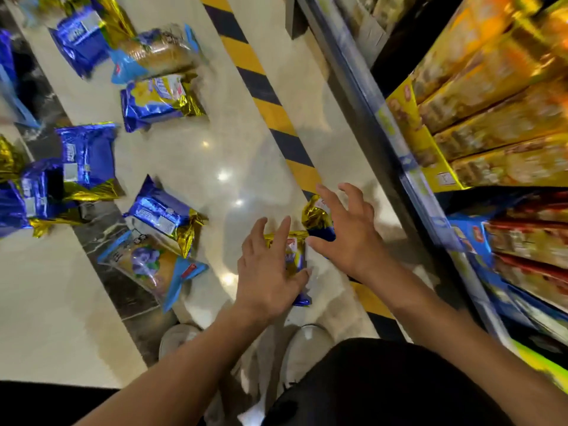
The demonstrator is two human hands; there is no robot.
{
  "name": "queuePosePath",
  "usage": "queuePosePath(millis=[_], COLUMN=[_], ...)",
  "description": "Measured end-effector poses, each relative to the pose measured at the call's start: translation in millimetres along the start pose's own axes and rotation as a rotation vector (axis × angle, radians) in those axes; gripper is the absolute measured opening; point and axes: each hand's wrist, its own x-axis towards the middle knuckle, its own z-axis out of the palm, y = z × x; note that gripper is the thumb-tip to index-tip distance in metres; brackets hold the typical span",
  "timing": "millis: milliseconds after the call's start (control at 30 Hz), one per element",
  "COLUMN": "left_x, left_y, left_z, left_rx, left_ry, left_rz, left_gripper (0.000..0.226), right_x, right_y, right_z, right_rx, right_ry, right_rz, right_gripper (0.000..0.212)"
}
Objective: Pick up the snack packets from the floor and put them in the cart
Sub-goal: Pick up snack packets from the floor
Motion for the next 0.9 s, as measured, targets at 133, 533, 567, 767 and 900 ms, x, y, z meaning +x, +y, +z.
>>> queuePosePath(millis=[133,533,567,767,900], left_x=[8,11,11,12,-5], left_y=[-11,-14,-14,-9,-4], left_z=[23,55,54,41,1], left_rx=[-0.006,-0.045,-0.061,-0.151,-0.249], left_ry=[0.004,0.163,0.162,0.114,0.127], left_rz=[0.003,0.008,0.006,-0.062,-0.13], left_gripper=[0.097,0.089,0.088,0.081,0.08], right_x=[11,18,18,18,4], right_y=[14,18,17,9,-20], right_z=[20,44,45,39,6], right_rx=[0.062,0.045,0.063,0.214,0.246], right_ry=[0.006,-0.013,-0.006,-0.032,0.0], right_rz=[0.005,0.066,0.071,0.078,0.066], right_gripper=[0.088,0.089,0.089,0.088,0.087])
